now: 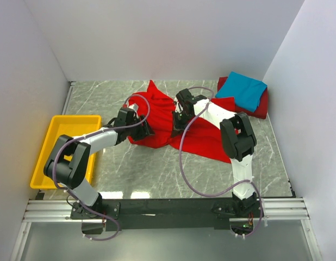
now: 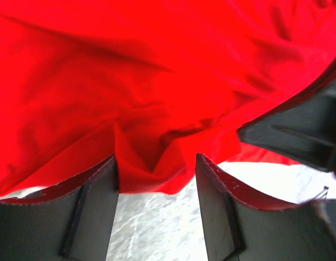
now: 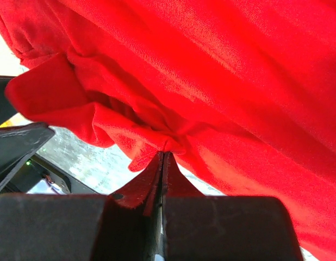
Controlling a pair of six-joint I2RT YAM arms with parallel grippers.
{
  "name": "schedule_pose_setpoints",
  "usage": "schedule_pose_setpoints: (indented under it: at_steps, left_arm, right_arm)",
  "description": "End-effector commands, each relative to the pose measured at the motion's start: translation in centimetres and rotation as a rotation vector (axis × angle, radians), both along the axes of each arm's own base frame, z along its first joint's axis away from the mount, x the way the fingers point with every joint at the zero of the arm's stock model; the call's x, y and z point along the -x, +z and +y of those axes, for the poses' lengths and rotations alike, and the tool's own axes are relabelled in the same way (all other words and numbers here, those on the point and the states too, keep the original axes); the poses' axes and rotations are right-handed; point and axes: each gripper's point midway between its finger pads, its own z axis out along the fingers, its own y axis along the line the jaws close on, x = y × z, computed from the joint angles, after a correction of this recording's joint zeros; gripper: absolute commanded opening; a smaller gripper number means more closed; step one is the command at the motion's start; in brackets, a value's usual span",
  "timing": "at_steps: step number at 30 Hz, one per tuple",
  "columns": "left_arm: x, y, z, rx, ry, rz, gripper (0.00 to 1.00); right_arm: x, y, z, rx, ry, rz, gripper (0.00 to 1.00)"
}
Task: Fold and stack the t-shirts
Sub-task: Fold the tshirt
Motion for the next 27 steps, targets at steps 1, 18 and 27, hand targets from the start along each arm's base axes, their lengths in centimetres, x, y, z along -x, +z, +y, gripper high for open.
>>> schedule_pose_setpoints:
  at_steps: [1, 18, 27]
  left_arm:
    - [-1.9, 3.5, -1.5, 0.069, -0.012, -0.085, 0.61]
    - [-0.7, 0.6, -0.2, 0.032, -0.028, -0.046, 0.59]
    - [1.1, 1.3, 0.2, 0.069, -0.027, -0.073, 0.60]
  right_arm:
    - [-0.9, 1.3, -0.2, -0.015, -0.003, -0.045, 0.00]
    - [-1.2, 0.9, -0.5, -0.013, -0.012, -0.037, 0.00]
    - [-0.9, 0.4, -0.4, -0.017, -0.013, -0.023, 0.00]
